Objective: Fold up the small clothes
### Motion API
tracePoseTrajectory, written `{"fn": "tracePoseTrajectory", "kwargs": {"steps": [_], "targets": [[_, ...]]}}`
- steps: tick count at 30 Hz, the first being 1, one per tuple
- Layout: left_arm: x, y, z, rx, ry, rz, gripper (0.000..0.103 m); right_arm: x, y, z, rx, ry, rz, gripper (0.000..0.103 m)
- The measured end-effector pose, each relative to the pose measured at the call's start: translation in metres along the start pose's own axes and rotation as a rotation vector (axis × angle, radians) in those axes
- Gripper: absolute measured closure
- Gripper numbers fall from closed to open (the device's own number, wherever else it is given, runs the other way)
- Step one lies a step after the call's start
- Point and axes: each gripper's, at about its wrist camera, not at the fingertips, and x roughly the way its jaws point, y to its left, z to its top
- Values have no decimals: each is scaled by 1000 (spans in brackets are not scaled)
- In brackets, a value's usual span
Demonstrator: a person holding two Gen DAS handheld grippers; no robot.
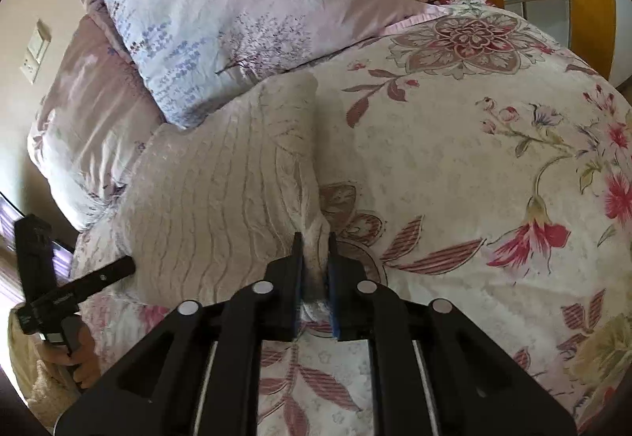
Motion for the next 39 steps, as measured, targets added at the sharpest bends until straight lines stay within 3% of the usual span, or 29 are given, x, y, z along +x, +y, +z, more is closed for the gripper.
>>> {"fn": "tracePoseTrajectory", "kwargs": {"steps": [1,6,10,13,14,15,17,18,21,23,25,28,32,34,37,39], "targets": [[-1,3,2,-17,8,-22,31,-5,-1,5,16,0,31,89],[-4,25,26,-138,2,-120,31,-17,-2,42,91,-61,117,55],[5,34,43,-192,8,-145,31,22,-4,77,151,12,157,55],[11,36,50,-214,18,-153,31,54,-4,89,180,81,133,56],[13,35,51,-215,17,-151,31,61,-2,92,177,88,139,68],[14,34,53,-214,17,-149,31,64,2,92,157,86,141,90],[16,33,54,-210,15,-144,31,57,14,92,94,31,132,93],[15,33,54,-208,13,-144,31,43,22,91,48,-45,124,94],[20,29,56,-199,15,-153,30,29,18,92,48,-119,58,95],[23,24,56,-190,21,-162,29,43,7,90,75,-60,-32,95],[26,20,56,-180,19,-153,29,62,1,85,89,-3,-70,95],[27,19,56,-174,16,-144,29,64,5,84,65,4,-81,92],[27,21,56,-187,16,-150,29,26,18,82,21,-111,-73,68],[30,22,56,-192,17,-155,29,14,27,78,-28,-142,-29,66],[29,22,53,-194,15,-157,28,16,35,70,-80,-90,38,66],[30,23,52,-199,14,-159,28,28,37,64,-104,-33,31,66]]}}
